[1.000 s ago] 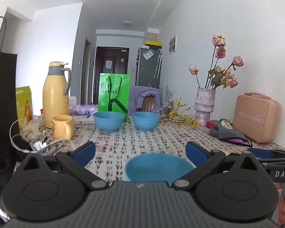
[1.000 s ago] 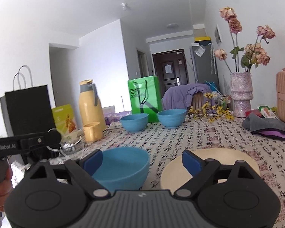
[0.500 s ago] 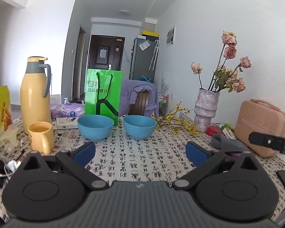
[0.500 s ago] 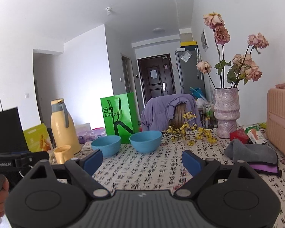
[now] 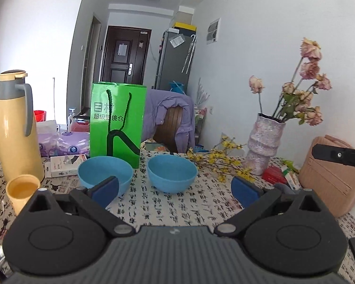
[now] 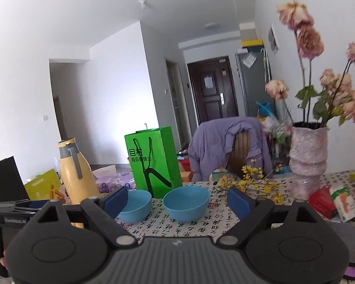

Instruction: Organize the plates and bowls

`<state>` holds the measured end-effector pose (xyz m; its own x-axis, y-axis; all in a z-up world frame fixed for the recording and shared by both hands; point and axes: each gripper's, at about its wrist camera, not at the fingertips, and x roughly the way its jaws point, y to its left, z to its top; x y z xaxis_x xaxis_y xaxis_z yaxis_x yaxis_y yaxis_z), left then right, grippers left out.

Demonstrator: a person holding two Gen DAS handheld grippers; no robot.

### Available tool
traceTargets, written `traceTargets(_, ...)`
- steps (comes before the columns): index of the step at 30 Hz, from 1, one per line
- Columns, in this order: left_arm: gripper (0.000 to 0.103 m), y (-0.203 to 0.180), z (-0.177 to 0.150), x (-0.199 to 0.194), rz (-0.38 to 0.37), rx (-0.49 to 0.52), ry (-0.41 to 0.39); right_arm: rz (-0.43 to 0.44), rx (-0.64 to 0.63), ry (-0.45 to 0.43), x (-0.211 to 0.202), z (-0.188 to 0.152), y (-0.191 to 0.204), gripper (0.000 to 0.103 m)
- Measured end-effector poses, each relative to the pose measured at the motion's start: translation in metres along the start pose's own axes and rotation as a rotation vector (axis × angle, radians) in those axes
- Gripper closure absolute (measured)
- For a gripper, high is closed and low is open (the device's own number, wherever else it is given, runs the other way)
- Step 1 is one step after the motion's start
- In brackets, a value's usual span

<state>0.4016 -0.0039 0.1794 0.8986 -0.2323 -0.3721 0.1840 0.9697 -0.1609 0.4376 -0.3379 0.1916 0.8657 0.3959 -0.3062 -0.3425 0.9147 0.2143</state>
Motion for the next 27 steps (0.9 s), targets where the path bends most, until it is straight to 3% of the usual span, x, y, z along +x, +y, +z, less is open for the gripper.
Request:
traceTargets(5,0.000,0.020,0.025,0.054,0.022,-0.038,0.058,0.022,0.002,0.077,0.057,0.031,-0.019,0.012)
traceTargets(9,0.000,0.032,0.040,0.102,0.027,-0.034,0.115,0.049,0.125,0.187,0.113,0.046,-0.047,0.013)
traceTargets(12,0.000,0.038,0.047,0.141,0.072,-0.005,0.121,0.052,0.231,0.259,0.154,0.056,-0.069,0.013)
traceTargets(15,0.000,0.041,0.047,0.183,0.088,0.006,0.158,0.013,0.260,0.302,0.194,0.061,-0.082,0.013)
traceTargets(20,0.000,0.042,0.040,0.244,0.081,-0.009,0.241,-0.060,0.203,0.373,0.263,0.060,-0.089,0.015)
traceTargets(27,0.022,0.044,0.023,0.310,0.091,-0.029,0.365,-0.099,0.188,0.493,0.347,0.027,-0.093,0.027)
